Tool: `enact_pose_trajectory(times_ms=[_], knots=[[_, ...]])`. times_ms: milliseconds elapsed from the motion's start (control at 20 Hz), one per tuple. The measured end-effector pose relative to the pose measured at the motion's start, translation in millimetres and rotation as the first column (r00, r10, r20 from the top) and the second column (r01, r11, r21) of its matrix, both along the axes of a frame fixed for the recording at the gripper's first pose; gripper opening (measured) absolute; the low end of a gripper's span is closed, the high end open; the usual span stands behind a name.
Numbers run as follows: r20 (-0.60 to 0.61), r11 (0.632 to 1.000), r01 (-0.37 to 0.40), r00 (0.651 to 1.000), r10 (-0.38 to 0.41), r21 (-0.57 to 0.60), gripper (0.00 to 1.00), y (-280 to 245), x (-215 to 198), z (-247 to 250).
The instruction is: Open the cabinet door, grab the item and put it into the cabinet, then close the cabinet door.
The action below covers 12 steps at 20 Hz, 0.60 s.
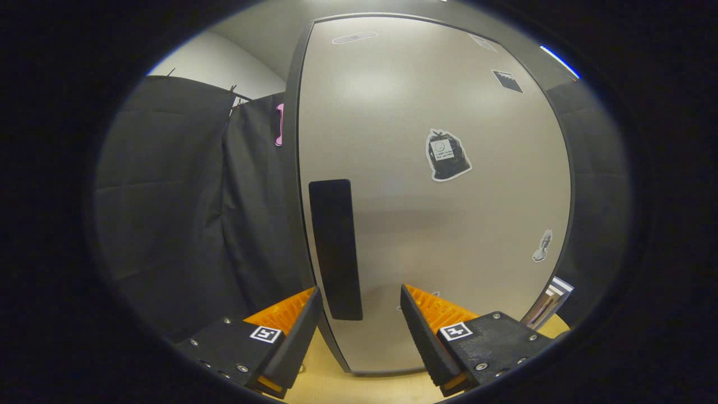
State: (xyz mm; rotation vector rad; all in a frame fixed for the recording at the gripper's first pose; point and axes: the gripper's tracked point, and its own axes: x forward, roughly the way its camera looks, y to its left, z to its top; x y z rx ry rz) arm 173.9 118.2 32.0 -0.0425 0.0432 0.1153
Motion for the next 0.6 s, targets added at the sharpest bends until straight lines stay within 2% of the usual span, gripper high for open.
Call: enact_pose_trajectory(times_ms=[50,100,200,250,350,450,600], knots=[[-0.001,1.0,0.002,1.0,-0.002,-0.023,0.79,0.9,3.6,-1.7],[0.003,0.999,-0.028,1.0,0.029,-0.045,0.72,7.5,2.3,-1.3],[0.013,0.995,-0.02,1.0,0.021,-0.102,0.47,12.7,15.0,-6.5],[0.008,0.995,-0.021,1.0,0.021,-0.093,0.35,11.0,3.9,-5.1],[0.003,0.997,-0.038,0.999,0.038,-0.063,0.3,13.6,3.1,-5.0],[0.011,0.993,-0.047,0.999,0.048,-0.105,0.27,12.2,2.8,-4.6],[0.007,0.993,-0.057,0.998,0.058,-0.105,0.26,12.6,0.8,-5.7]])
